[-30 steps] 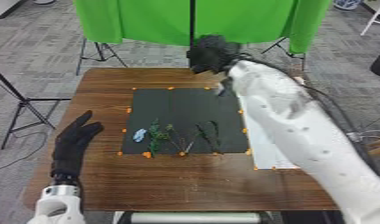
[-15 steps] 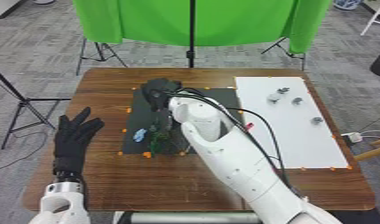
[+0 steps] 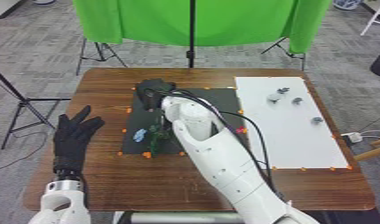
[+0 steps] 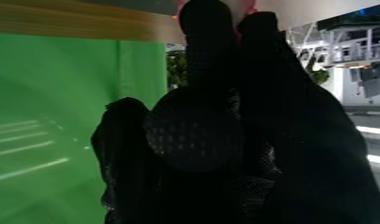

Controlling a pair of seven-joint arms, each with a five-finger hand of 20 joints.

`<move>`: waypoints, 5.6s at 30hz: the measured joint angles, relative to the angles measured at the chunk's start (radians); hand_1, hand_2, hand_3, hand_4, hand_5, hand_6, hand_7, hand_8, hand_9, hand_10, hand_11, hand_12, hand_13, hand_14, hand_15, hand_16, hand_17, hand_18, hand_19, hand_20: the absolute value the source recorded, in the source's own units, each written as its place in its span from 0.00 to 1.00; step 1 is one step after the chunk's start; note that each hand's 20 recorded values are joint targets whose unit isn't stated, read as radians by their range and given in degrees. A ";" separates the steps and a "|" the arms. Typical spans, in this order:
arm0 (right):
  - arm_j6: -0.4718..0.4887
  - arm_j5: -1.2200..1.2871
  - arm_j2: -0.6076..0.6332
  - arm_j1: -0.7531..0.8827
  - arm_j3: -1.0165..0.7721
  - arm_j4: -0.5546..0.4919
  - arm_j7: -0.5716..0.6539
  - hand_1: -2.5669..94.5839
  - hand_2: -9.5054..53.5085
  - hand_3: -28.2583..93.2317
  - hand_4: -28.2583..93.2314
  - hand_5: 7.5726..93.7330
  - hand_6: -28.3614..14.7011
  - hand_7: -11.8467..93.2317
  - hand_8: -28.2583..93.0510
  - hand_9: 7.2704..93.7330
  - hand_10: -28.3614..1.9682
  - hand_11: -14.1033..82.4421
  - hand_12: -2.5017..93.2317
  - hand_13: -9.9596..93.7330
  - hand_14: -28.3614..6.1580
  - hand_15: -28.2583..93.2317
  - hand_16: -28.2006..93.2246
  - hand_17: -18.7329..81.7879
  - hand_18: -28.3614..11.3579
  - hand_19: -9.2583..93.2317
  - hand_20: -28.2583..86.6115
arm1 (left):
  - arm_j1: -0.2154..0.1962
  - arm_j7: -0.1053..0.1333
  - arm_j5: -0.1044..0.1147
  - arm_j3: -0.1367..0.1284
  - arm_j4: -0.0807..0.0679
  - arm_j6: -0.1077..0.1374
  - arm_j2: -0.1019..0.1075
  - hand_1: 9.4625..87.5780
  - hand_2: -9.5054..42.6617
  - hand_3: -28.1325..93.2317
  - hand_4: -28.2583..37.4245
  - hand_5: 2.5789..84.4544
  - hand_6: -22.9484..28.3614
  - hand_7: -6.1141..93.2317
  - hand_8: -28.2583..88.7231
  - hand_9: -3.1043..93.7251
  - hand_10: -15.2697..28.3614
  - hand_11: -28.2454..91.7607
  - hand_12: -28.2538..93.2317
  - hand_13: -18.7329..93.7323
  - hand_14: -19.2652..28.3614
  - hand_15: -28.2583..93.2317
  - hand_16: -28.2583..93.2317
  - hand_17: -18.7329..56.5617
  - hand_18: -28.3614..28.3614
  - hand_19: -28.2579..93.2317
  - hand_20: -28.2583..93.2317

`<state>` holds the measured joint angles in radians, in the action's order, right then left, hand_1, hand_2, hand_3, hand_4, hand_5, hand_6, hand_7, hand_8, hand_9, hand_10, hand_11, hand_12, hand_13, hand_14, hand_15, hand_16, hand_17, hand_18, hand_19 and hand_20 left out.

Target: Arrange flowers

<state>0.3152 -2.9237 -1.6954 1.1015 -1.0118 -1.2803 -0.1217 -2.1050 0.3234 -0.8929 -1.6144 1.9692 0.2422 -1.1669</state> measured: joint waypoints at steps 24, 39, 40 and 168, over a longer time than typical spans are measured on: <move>0.112 -0.002 0.024 0.000 -0.013 0.005 0.002 0.50 0.00 0.72 0.09 0.60 0.72 0.24 0.16 0.78 0.55 0.33 0.26 0.94 0.76 0.70 0.51 0.79 0.47 1.00 0.71 | 0.000 -0.001 -0.009 -0.005 -0.001 -0.004 -0.002 0.05 0.30 0.74 0.00 0.49 0.53 0.14 0.21 0.52 0.67 0.41 0.37 0.50 0.75 0.40 0.29 0.32 0.75 0.31 0.45; 0.118 0.510 0.301 -0.139 0.103 -0.307 0.295 0.41 0.00 0.71 0.11 0.63 0.70 0.23 0.17 0.81 0.50 0.33 0.24 0.95 0.73 0.69 0.51 0.79 0.44 1.00 0.71 | -0.014 -0.010 -0.014 -0.015 0.002 -0.004 -0.002 0.06 0.29 0.74 0.00 0.49 0.52 0.14 0.21 0.52 0.67 0.41 0.37 0.51 0.75 0.40 0.29 0.32 0.75 0.32 0.45; 0.105 0.542 0.320 -0.156 0.100 -0.325 0.294 0.41 0.00 0.71 0.11 0.63 0.70 0.23 0.17 0.82 0.51 0.33 0.24 0.95 0.73 0.69 0.51 0.79 0.44 1.00 0.71 | -0.015 -0.010 -0.014 -0.016 0.002 -0.004 -0.002 0.06 0.29 0.74 0.00 0.49 0.52 0.14 0.21 0.52 0.67 0.41 0.37 0.51 0.75 0.40 0.29 0.32 0.75 0.32 0.45; -0.001 0.332 0.247 -0.042 0.133 -0.181 0.204 0.36 0.26 0.69 0.13 0.63 0.68 0.26 0.17 0.70 0.45 0.30 0.23 0.83 0.55 0.67 0.49 0.67 0.31 0.97 0.68 | -0.012 -0.014 -0.022 -0.002 -0.003 -0.037 -0.013 0.06 0.27 0.75 0.00 0.49 0.52 0.15 0.21 0.52 0.67 0.41 0.37 0.50 0.75 0.40 0.29 0.32 0.75 0.32 0.45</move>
<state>0.3144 -2.5921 -1.4482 1.0594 -0.8784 -1.4614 0.0822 -2.1170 0.3095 -0.9153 -1.6161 1.9661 0.2048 -1.1796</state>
